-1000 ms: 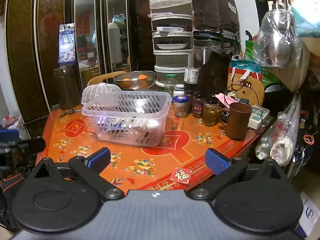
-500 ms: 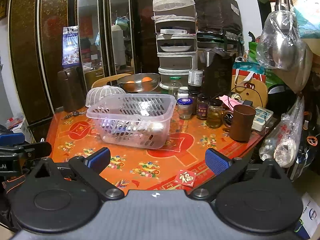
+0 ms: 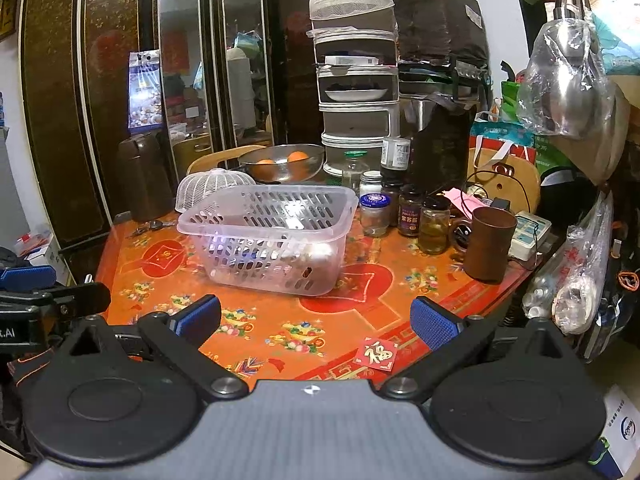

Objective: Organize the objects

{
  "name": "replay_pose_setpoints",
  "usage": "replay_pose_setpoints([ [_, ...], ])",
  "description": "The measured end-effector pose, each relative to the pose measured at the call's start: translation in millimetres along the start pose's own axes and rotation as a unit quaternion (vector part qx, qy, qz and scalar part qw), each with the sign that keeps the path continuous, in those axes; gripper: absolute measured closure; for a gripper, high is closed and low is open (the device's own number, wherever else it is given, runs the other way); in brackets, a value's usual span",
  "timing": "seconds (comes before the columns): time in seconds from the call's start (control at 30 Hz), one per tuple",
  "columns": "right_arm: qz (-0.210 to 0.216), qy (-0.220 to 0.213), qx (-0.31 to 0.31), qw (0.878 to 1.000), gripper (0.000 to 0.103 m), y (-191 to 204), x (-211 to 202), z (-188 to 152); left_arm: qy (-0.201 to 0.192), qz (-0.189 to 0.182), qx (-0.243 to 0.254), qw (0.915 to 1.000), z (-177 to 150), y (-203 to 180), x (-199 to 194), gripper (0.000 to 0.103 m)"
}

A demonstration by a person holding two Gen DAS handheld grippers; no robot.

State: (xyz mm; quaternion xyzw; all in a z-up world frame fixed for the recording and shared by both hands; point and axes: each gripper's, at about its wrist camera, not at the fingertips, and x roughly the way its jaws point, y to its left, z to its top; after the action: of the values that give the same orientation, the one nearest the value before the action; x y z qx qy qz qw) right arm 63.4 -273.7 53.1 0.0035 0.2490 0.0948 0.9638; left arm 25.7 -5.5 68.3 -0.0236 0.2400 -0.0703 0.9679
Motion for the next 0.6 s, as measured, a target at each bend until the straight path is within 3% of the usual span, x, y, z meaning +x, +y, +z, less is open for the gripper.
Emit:
replay_pose_setpoints([
  [0.6,0.000,0.001,-0.001,1.000,0.000,4.6,0.7,-0.3,0.000,-0.003,0.001,1.0000,-1.0,-0.1,1.4,0.003],
])
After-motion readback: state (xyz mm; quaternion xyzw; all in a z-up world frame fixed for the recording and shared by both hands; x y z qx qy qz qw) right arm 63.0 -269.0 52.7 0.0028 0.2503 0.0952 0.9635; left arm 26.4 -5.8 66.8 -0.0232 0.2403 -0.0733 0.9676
